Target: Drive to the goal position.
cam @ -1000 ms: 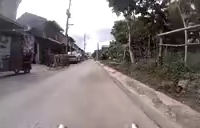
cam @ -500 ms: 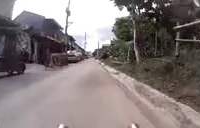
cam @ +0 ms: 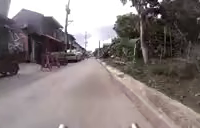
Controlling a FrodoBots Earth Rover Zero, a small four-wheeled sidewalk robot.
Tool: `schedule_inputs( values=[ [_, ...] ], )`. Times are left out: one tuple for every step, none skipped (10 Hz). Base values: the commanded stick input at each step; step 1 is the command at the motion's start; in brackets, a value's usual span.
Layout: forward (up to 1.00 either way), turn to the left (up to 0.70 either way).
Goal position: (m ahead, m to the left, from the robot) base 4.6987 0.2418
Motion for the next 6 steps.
schedule_inputs(
  values=[
    [1.00, 0.02],
    [1.00, 0.02],
    [1.00, 0.02],
    [1.00, 0.02],
    [1.00, 0.02],
    [1.00, 0.02]
  ],
)
